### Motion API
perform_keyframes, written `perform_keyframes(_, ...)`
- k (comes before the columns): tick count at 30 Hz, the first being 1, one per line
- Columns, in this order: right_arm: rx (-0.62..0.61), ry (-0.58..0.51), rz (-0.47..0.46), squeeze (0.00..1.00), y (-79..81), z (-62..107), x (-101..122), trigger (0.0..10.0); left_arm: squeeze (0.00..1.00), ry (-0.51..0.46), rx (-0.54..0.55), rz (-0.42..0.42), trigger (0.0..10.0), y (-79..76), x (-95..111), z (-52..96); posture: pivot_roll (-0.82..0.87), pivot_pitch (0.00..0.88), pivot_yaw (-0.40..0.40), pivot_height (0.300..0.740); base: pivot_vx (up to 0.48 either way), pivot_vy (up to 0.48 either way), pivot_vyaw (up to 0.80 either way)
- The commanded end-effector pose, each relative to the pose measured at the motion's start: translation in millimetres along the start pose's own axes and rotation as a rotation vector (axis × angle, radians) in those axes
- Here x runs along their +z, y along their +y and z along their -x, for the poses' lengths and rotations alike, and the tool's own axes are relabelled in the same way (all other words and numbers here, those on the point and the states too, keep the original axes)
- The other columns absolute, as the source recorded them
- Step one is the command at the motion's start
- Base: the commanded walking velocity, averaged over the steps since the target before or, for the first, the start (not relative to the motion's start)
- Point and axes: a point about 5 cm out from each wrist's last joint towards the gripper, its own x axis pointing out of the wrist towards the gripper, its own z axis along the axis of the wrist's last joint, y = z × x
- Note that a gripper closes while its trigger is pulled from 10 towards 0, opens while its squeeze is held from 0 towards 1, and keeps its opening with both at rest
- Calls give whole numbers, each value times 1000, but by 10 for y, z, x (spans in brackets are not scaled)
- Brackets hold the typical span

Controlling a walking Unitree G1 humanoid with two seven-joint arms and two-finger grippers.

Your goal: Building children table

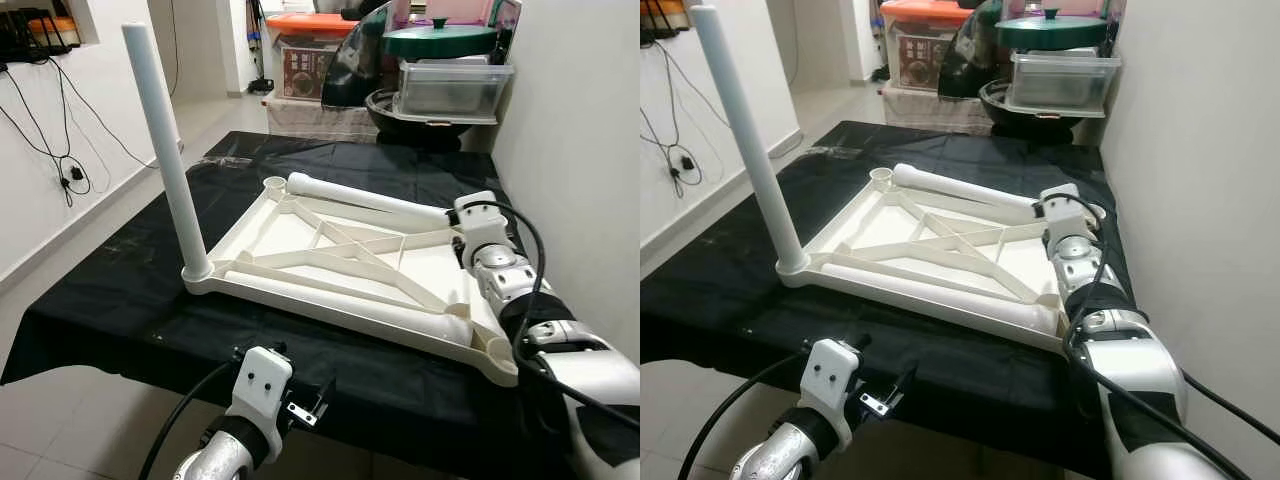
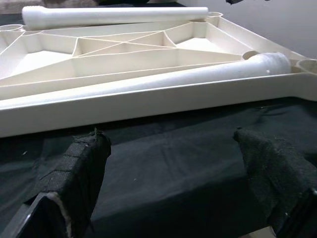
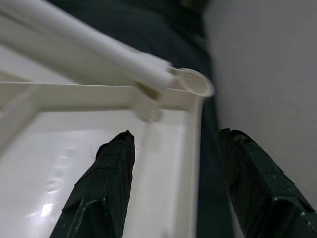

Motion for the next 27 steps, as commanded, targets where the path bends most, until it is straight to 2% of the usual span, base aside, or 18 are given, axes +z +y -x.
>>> perform_keyframes(1,-94,40,-33,0,-171,-15,-113,10000,0,17,1,4,10000,-7,-16,15,144,0,-47,740,0,0,0)
perform_keyframes(3,-160,119,-31,0,-312,-14,-339,10000,0,16,2,4,10000,-15,3,35,145,0,-43,740,0,0,0)
perform_keyframes(5,-160,119,-31,0,-312,-14,-339,10000,0,16,2,4,10000,-15,3,35,145,0,-43,740,0,0,0)
perform_keyframes(7,-161,189,-54,0,-331,0,-540,10000,0,14,1,3,10000,-25,30,75,150,0,-32,740,0,0,0)
perform_keyframes(10,-160,225,-73,0,-329,12,-644,10000,0,12,-2,2,10000,-33,52,104,152,0,-28,740,0,0,0)
perform_keyframes(11,-152,268,-98,0,-312,29,-756,10000,0,9,-4,2,10000,-39,84,149,162,4,-10,740,0,0,0)
perform_keyframes(12,-152,268,-98,0,-312,29,-756,10000,0,9,-4,2,10000,-39,84,149,162,4,-10,740,0,0,0)
perform_keyframes(15,-144,344,-130,0,-285,65,-940,10000,0,26,-13,11,10000,-59,118,263,167,55,6,740,0,0,0)
perform_keyframes(17,-139,355,-133,0,-278,70,-962,10000,0,31,-16,13,10000,-66,119,282,167,55,6,740,0,0,0)
perform_keyframes(22,-43,370,-108,0,-146,81,-989,10000,0,38,-18,17,10000,-90,134,316,171,76,5,740,0,0,0)
perform_keyframes(23,85,361,-98,0,22,87,-956,10000,0,40,-16,19,10000,-92,136,317,169,76,2,740,0,0,0)
perform_keyframes(24,85,361,-98,0,22,87,-956,10000,0,40,-16,19,10000,-92,136,317,169,76,2,740,0,0,0)
perform_keyframes(25,175,354,-92,0,138,98,-929,10000,0,40,-15,21,10000,-92,136,316,169,76,2,740,0,0,0)
perform_keyframes(27,175,354,-92,0,138,98,-929,10000,0,40,-15,21,10000,-92,136,316,169,76,2,740,0,0,0)
